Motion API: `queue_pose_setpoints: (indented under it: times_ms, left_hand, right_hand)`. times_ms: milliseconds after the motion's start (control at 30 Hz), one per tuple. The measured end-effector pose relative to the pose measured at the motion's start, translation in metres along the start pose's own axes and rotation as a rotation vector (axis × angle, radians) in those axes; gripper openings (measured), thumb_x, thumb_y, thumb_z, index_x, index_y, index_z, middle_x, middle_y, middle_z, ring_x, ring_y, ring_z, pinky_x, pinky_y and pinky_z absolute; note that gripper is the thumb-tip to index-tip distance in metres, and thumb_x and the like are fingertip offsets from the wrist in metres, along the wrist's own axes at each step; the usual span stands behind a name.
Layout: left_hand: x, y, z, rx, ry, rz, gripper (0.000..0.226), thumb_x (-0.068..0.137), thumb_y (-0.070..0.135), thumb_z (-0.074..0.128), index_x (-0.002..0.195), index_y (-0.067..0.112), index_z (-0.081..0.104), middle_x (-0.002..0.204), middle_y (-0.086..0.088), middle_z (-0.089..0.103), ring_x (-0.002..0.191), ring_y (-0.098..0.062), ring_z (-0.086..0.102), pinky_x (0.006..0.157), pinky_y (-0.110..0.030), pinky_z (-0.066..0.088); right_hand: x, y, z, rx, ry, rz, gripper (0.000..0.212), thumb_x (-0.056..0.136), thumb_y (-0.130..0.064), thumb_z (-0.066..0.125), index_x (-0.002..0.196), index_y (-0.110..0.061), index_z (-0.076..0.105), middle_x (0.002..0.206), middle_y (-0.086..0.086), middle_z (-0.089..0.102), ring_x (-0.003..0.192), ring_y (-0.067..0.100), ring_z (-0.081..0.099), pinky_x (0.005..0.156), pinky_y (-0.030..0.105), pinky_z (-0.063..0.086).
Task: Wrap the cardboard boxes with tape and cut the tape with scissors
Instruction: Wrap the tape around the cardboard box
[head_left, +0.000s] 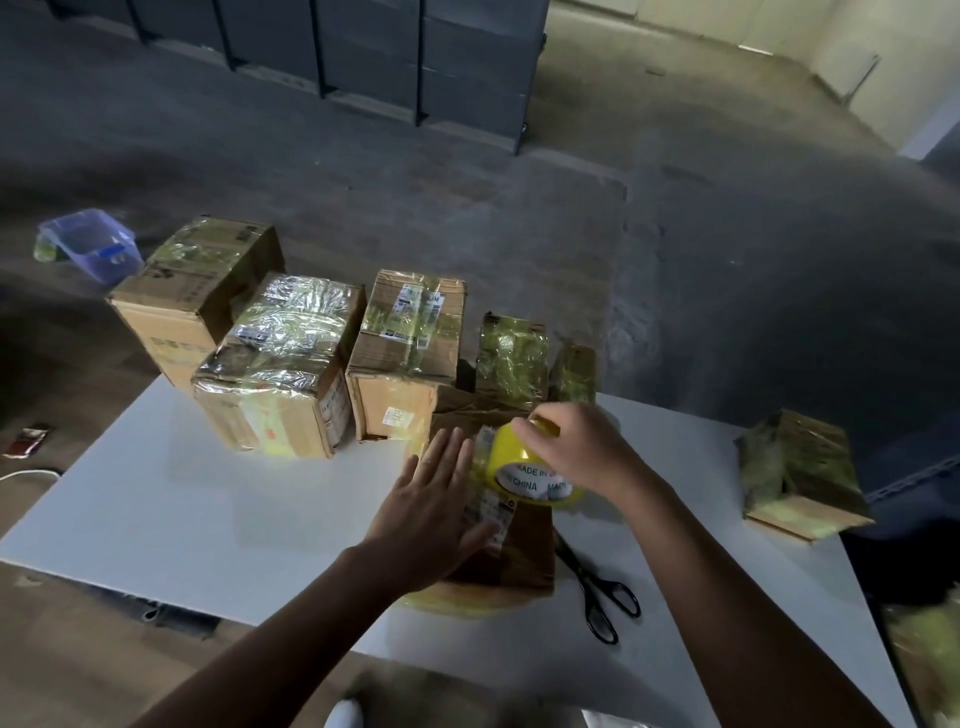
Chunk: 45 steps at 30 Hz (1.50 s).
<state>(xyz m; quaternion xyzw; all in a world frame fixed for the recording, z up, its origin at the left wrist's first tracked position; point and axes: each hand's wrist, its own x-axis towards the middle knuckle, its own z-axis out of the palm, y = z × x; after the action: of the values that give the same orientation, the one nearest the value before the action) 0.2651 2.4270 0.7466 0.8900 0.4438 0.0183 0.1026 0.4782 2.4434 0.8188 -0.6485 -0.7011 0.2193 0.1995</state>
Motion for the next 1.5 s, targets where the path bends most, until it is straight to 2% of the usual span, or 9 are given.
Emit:
queue_pose_setpoints:
  times_ms: [133, 267, 333, 433, 700, 833, 1033, 1167, 1500]
  left_hand:
    - [-0.003, -0.021, 0.005, 0.013, -0.017, -0.042, 0.096, 0.085, 0.076, 0.011, 0.151, 0.010, -0.013, 0.158, -0.007, -0.020, 0.146, -0.021, -0.021, 0.121, -0.044, 0.010]
    - [-0.014, -0.043, 0.012, -0.021, -0.031, -0.087, 0.095, 0.086, 0.075, 0.015, 0.151, 0.012, -0.013, 0.157, -0.004, -0.022, 0.145, -0.019, -0.023, 0.121, -0.045, 0.012]
    - [-0.016, -0.050, 0.013, -0.035, -0.037, -0.083, 0.093, 0.087, 0.075, 0.017, 0.151, 0.015, -0.013, 0.156, -0.001, -0.024, 0.144, -0.017, -0.026, 0.121, -0.045, 0.010]
    - [-0.016, -0.050, 0.015, -0.037, -0.036, -0.060, 0.093, 0.084, 0.078, 0.010, 0.148, 0.017, -0.017, 0.157, -0.001, -0.023, 0.144, -0.016, -0.026, 0.121, -0.045, 0.006]
    - [0.006, -0.024, 0.009, 0.050, 0.029, -0.057, 0.095, 0.086, 0.074, 0.016, 0.152, 0.009, -0.006, 0.158, -0.010, -0.014, 0.146, -0.025, -0.015, 0.118, -0.050, -0.009]
    - [0.023, -0.003, 0.013, -0.036, 0.065, -0.029, 0.091, 0.090, 0.068, 0.020, 0.152, 0.009, -0.011, 0.159, -0.009, -0.015, 0.144, -0.019, -0.021, 0.116, -0.036, -0.017]
    - [0.025, -0.007, 0.023, 0.022, 0.055, -0.038, 0.094, 0.085, 0.072, 0.012, 0.151, 0.010, -0.010, 0.160, -0.008, -0.013, 0.143, -0.018, -0.023, 0.112, -0.034, -0.023]
    - [0.026, -0.011, 0.023, 0.025, 0.059, -0.044, 0.096, 0.083, 0.076, 0.005, 0.153, 0.011, -0.003, 0.158, -0.006, -0.013, 0.144, -0.018, -0.021, 0.112, -0.034, -0.022]
    - [0.025, -0.012, 0.024, 0.062, -0.009, 0.040, 0.071, 0.085, 0.075, -0.005, 0.146, 0.040, -0.021, 0.159, 0.003, -0.017, 0.144, -0.028, -0.025, 0.115, -0.046, -0.018]
  right_hand:
    - [-0.010, 0.010, 0.006, 0.342, -0.072, 0.088, 0.033, 0.090, -0.057, 0.051, 0.071, -0.032, 0.061, 0.059, -0.017, 0.054, 0.055, -0.004, 0.049, 0.056, 0.013, 0.036]
    - [-0.002, -0.008, 0.033, 0.318, -0.077, 0.089, 0.037, 0.091, -0.055, 0.052, 0.103, -0.024, 0.066, 0.092, -0.017, 0.059, 0.084, -0.005, 0.054, 0.076, 0.023, 0.043]
    - [0.004, -0.018, 0.032, 0.259, -0.005, 0.031, 0.026, 0.094, -0.047, 0.053, 0.082, -0.026, 0.062, 0.076, -0.013, 0.056, 0.066, -0.005, 0.050, 0.063, 0.022, 0.041]
    - [0.004, -0.010, 0.018, 0.134, 0.023, -0.001, 0.044, 0.095, -0.040, 0.052, 0.062, -0.011, 0.050, 0.054, -0.001, 0.041, 0.048, 0.009, 0.038, 0.050, 0.028, 0.030]
    - [0.008, -0.008, 0.017, 0.021, 0.055, -0.037, 0.046, 0.094, -0.039, 0.052, 0.055, -0.020, 0.039, 0.049, -0.005, 0.035, 0.045, 0.010, 0.031, 0.048, 0.029, 0.026]
    - [0.003, 0.005, 0.014, 0.155, 0.049, 0.044, 0.047, 0.088, -0.054, 0.053, 0.057, -0.019, 0.047, 0.049, -0.009, 0.041, 0.046, 0.003, 0.038, 0.048, 0.024, 0.029]
    - [-0.011, 0.023, 0.024, 0.463, 0.118, 0.102, 0.054, 0.076, -0.064, 0.051, 0.062, -0.013, 0.058, 0.054, -0.008, 0.045, 0.053, 0.003, 0.043, 0.051, 0.016, 0.030]
    - [-0.008, 0.024, 0.018, 0.387, 0.132, 0.141, 0.040, 0.081, -0.055, 0.054, 0.050, -0.030, 0.054, 0.045, -0.014, 0.042, 0.046, -0.001, 0.041, 0.047, 0.012, 0.030]
    - [-0.028, 0.091, 0.046, 0.029, -0.005, 0.324, 0.045, 0.092, -0.042, 0.056, 0.056, -0.017, 0.044, 0.052, 0.000, 0.035, 0.048, 0.015, 0.035, 0.050, 0.028, 0.027]
